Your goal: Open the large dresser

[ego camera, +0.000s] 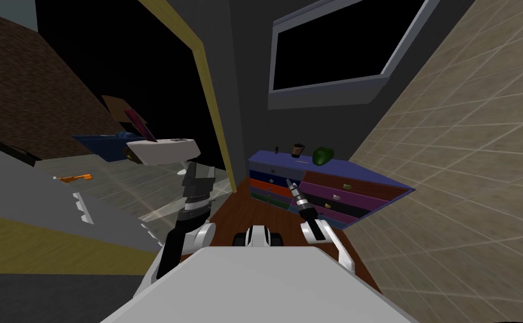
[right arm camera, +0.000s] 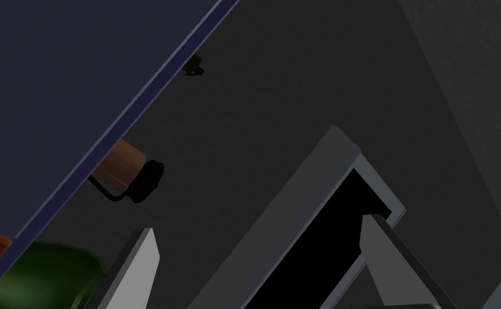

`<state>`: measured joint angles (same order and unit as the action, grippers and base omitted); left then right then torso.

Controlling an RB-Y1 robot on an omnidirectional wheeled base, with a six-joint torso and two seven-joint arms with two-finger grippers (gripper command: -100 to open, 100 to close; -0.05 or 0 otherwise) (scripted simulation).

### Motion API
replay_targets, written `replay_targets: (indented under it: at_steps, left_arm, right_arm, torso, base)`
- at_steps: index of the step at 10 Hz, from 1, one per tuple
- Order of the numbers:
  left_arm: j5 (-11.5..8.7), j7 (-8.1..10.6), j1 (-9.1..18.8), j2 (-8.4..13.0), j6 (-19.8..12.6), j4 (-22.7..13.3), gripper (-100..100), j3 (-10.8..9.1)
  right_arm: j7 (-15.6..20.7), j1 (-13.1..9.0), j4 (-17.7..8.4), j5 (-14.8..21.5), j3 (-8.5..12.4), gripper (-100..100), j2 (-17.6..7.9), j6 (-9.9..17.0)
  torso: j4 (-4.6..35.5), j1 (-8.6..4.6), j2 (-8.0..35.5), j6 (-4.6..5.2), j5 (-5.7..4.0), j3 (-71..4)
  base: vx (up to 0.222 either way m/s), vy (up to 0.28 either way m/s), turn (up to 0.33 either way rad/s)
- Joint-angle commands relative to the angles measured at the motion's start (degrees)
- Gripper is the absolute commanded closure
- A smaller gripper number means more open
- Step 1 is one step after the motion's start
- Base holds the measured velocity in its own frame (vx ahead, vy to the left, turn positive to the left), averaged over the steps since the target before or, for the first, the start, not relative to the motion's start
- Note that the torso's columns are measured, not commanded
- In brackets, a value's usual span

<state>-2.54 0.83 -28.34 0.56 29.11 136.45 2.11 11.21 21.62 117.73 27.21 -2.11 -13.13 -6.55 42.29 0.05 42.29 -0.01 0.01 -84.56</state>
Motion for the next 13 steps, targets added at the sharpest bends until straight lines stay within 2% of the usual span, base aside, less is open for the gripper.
replay_targets:
  at_steps: [1,3,4,5,6,7,8,10,11,12,13]
  left_arm:
    - [0.0,0.0,0.0,0.0,0.0,0.0,0,0.0]
    - [0.0,0.0,0.0,0.0,0.0,0.0,0,0.0]
    - [0.0,0.0,0.0,0.0,0.0,0.0,0,0.0]
    - [0.0,0.0,0.0,0.0,0.0,0.0,0,0.0]
    - [0.0,0.0,0.0,0.0,0.0,0.0,0,0.0]
    - [0.0,0.0,0.0,0.0,0.0,0.0,0,0.0]
    - [0.0,0.0,0.0,0.0,0.0,0.0,0,0.0]
    - [0.0,0.0,0.0,0.0,0.0,0.0,0,0.0]
    - [0.0,0.0,0.0,0.0,0.0,0.0,0,0.0]
    - [0.0,0.0,0.0,0.0,0.0,0.0,0,0.0]
    - [0.0,0.0,0.0,0.0,0.0,0.0,0,0.0]
  right_arm:
    - [1.6,-0.9,-3.4,4.5,-1.1,-100,-0.8,3.4]
    - [1.6,-0.9,-3.4,6.8,-1.1,-100,-0.8,3.4]
    - [2.5,-1.7,-5.6,9.0,-1.9,-100,-1.6,6.0]
    - [2.5,-1.7,-5.6,10.5,-1.9,-100,-1.6,6.0]
    - [3.4,-2.6,-7.9,12.2,-2.7,-100,-2.3,8.6]
    - [3.4,-2.6,-7.9,14.1,-2.7,-100,-2.3,8.7]
    - [4.4,-3.5,-10.2,15.9,-3.6,-100,-3.0,11.1]
    - [4.4,-3.5,-10.2,18.2,-3.6,-100,-3.0,11.4]
    - [5.3,-4.5,-12.5,20.5,-4.5,-100,-3.6,13.9]
    - [5.3,-4.5,-12.5,22.1,-4.5,-100,-3.6,14.1]
    - [6.2,-5.5,-14.8,23.8,-5.3,-100,-4.1,16.5]
  torso:
    - [0.0,-0.05,0.1,0.02,-0.01,0.0]
    - [0.0,-0.07,0.0,0.01,-0.02,0.0]
    - [0.0,-0.05,0.2,0.01,-0.01,0.1]
    - [0.0,-0.01,0.1,0.0,0.0,0.0]
    - [0.0,-0.04,0.0,0.01,0.0,0.0]
    - [0.0,-0.03,-0.1,0.0,-0.01,-0.1]
    - [0.0,-0.07,-0.1,0.01,-0.01,-0.1]
    - [0.0,-0.06,0.0,0.01,-0.01,0.0]
    - [0.0,-0.11,0.2,0.01,-0.02,0.1]
    - [0.0,-0.06,0.1,0.0,-0.02,0.1]
    - [0.0,-0.05,0.0,0.01,-0.01,0.0]
  base:
    - [0.097,0.015,0.023]
    - [0.052,0.011,0.006]
    - [0.043,0.024,0.025]
    - [0.061,0.02,0.018]
    - [0.083,0.023,0.026]
    - [0.08,0.016,0.019]
    - [0.11,0.029,0.04]
    - [0.059,0.01,0.007]
    - [0.04,0.008,0.038]
    - [0.049,0.011,0.027]
    - [0.076,0.022,0.043]
